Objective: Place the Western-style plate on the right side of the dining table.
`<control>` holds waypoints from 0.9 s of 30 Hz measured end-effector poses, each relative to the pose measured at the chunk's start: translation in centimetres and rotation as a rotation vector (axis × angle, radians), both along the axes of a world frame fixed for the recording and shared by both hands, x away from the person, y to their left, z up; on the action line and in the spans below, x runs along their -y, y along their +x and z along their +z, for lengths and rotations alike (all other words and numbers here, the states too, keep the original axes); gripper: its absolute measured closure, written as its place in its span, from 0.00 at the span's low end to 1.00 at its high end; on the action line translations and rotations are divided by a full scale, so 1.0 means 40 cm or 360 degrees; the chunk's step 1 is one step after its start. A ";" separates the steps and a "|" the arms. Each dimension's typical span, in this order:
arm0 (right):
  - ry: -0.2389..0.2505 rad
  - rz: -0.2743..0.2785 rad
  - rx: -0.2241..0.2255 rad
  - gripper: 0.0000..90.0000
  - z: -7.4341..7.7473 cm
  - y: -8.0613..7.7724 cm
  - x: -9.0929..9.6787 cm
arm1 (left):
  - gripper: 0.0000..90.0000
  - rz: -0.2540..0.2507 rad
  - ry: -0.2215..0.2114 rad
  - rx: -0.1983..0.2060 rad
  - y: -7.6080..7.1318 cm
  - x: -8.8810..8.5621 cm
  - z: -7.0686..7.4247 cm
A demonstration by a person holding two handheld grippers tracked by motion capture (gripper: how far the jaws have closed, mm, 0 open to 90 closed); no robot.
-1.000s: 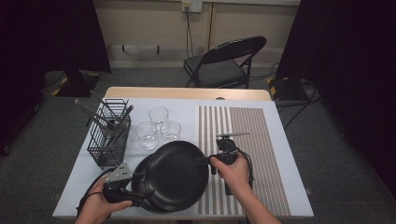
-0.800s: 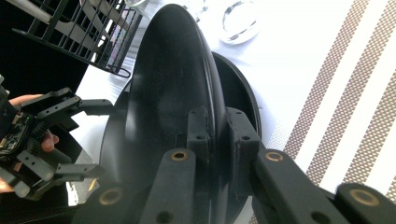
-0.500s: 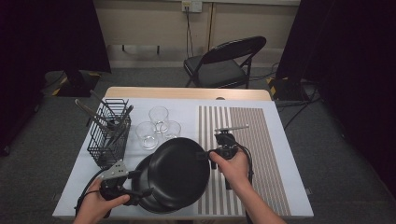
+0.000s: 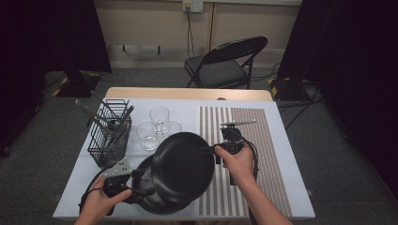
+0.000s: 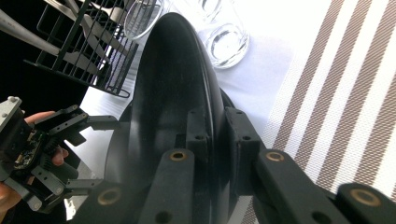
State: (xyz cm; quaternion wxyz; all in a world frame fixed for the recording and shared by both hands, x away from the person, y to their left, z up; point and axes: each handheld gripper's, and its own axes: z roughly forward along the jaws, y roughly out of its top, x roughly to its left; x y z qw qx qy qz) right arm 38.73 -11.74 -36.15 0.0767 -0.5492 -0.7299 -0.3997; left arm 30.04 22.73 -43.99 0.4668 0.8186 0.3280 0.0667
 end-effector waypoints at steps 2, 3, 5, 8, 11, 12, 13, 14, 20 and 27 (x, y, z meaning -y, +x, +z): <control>-0.0004 -0.0006 0.0001 0.90 0.005 0.000 0.003 | 0.18 0.0002 0.0004 0.0008 0.002 0.001 0.002; -0.0003 -0.0009 0.0005 0.90 0.005 0.000 0.005 | 0.18 0.0000 -0.0006 0.0001 0.003 0.003 0.002; 0.0003 -0.0023 -0.0004 0.90 0.006 0.000 0.009 | 0.18 -0.0010 0.0002 0.0006 0.005 0.003 0.002; 0.0009 -0.0037 0.0000 0.90 0.008 0.001 0.016 | 0.18 -0.0012 0.0002 0.0004 0.006 0.003 0.002; 0.0003 -0.0044 0.0001 0.90 0.011 0.003 0.024 | 0.18 -0.0012 0.0003 -0.0002 0.008 0.005 0.000; 0.0004 -0.0054 -0.0003 0.90 0.012 0.003 0.026 | 0.18 -0.0017 0.0002 -0.0003 0.009 0.006 0.001; 0.0005 -0.0056 0.0002 0.90 0.013 0.004 0.028 | 0.18 -0.0018 0.0006 -0.0002 0.009 0.006 0.002; 0.0005 -0.0057 0.0000 0.90 0.014 0.005 0.030 | 0.18 -0.0019 0.0006 0.0004 0.009 0.006 0.003; 0.0015 -0.0067 0.0000 0.90 0.020 0.008 0.039 | 0.18 -0.0023 0.0007 0.0009 0.009 0.005 0.003; 0.0029 -0.0092 0.0005 0.90 0.025 0.012 0.052 | 0.18 -0.0029 0.0006 0.0012 0.009 0.008 0.003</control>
